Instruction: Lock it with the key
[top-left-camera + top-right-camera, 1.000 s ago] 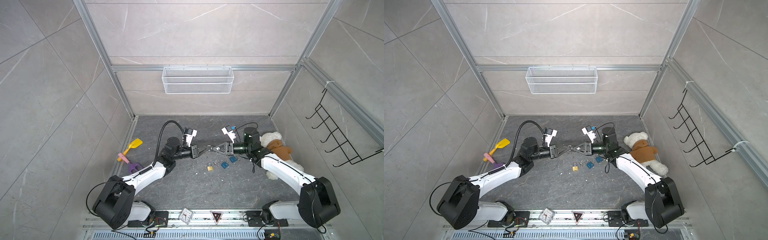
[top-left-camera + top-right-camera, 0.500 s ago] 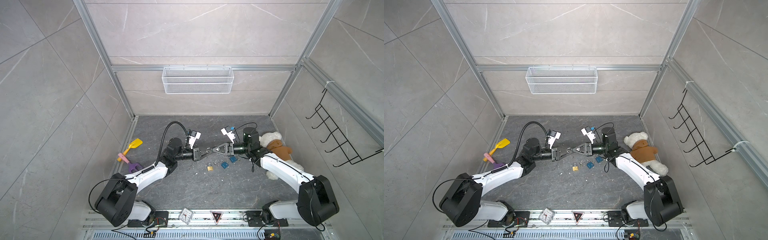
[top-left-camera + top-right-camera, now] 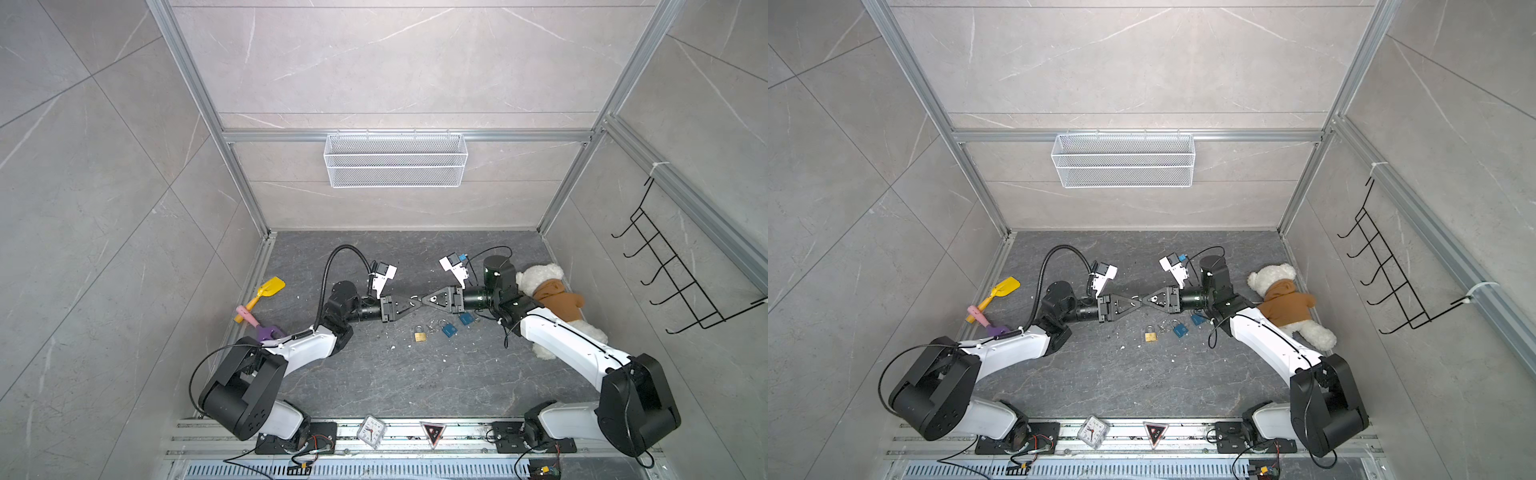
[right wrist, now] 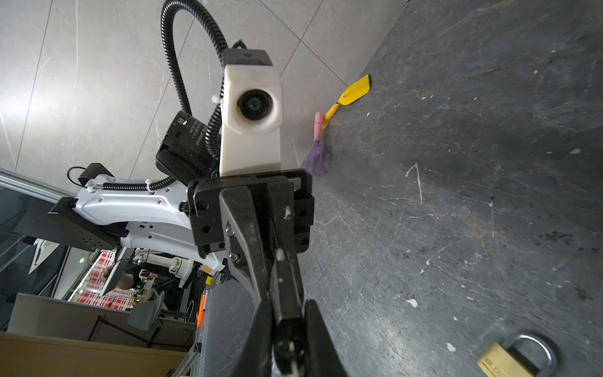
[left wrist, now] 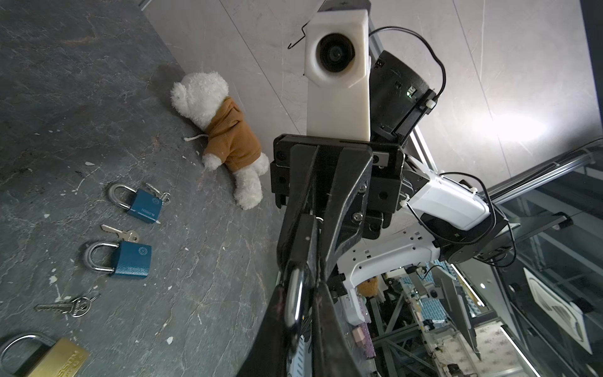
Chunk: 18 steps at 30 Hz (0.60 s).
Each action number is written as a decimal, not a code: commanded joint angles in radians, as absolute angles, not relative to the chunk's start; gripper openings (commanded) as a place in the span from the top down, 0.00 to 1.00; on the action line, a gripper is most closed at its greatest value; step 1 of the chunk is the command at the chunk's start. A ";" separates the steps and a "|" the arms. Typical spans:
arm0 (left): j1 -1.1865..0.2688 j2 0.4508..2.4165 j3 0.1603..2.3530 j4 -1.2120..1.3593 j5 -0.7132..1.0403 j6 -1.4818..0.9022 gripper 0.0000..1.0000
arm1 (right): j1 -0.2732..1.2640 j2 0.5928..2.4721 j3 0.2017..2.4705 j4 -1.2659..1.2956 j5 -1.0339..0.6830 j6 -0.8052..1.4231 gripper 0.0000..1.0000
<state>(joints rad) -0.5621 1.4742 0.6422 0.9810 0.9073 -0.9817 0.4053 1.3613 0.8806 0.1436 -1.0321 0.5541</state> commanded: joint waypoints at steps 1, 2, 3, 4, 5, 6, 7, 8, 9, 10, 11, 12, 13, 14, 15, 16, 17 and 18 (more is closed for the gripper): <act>-0.549 1.504 0.651 1.249 0.901 -1.073 1.00 | 0.411 1.362 0.871 0.114 -0.965 0.565 0.89; -0.549 1.514 0.651 1.261 0.903 -1.082 1.00 | 0.411 1.359 0.869 0.116 -0.966 0.566 0.89; -0.549 1.522 0.649 1.267 0.903 -1.086 1.00 | 0.411 1.358 0.868 0.118 -0.967 0.568 0.89; -0.548 1.528 0.650 1.264 0.904 -1.088 1.00 | 0.410 1.355 0.867 0.118 -0.968 0.568 0.89; -0.548 1.531 0.650 1.264 0.904 -1.085 1.00 | 0.410 1.355 0.867 0.117 -0.967 0.568 0.89; -0.549 1.531 0.649 1.262 0.904 -1.083 1.00 | 0.409 1.353 0.867 0.118 -0.968 0.568 0.89; -0.546 1.531 0.650 1.254 0.904 -1.078 1.00 | 0.408 1.352 0.867 0.117 -0.967 0.568 0.88; -0.547 1.528 0.653 1.238 0.905 -1.067 1.00 | 0.408 1.350 0.868 0.117 -0.967 0.568 0.87; -0.547 1.524 0.655 1.216 0.905 -1.056 1.00 | 0.407 1.350 0.867 0.118 -0.966 0.568 0.85; -0.547 1.519 0.655 1.188 0.902 -1.040 1.00 | 0.406 1.348 0.869 0.121 -0.966 0.570 0.80; -0.547 1.513 0.656 1.167 0.901 -1.028 1.00 | 0.408 1.345 0.868 0.123 -0.963 0.572 0.75; -0.546 1.507 0.655 1.144 0.899 -1.014 1.00 | 0.406 1.342 0.867 0.124 -0.961 0.572 0.73; -0.546 1.503 0.656 1.121 0.897 -1.003 1.00 | 0.405 1.337 0.867 0.130 -0.961 0.574 0.71; -0.546 1.500 0.656 1.102 0.897 -0.994 1.00 | 0.405 1.330 0.864 0.137 -0.960 0.576 0.70; -0.547 1.499 0.657 1.088 0.894 -0.990 1.00 | 0.405 1.327 0.864 0.142 -0.959 0.578 0.69; -0.546 1.499 0.659 1.075 0.898 -0.985 1.00 | 0.405 1.323 0.864 0.144 -0.959 0.581 0.69; -0.547 1.502 0.660 1.074 0.900 -0.986 1.00 | 0.405 1.321 0.864 0.146 -0.959 0.582 0.69; -0.546 1.503 0.659 1.074 0.899 -0.988 1.00 | 0.405 1.317 0.861 0.151 -0.959 0.584 0.69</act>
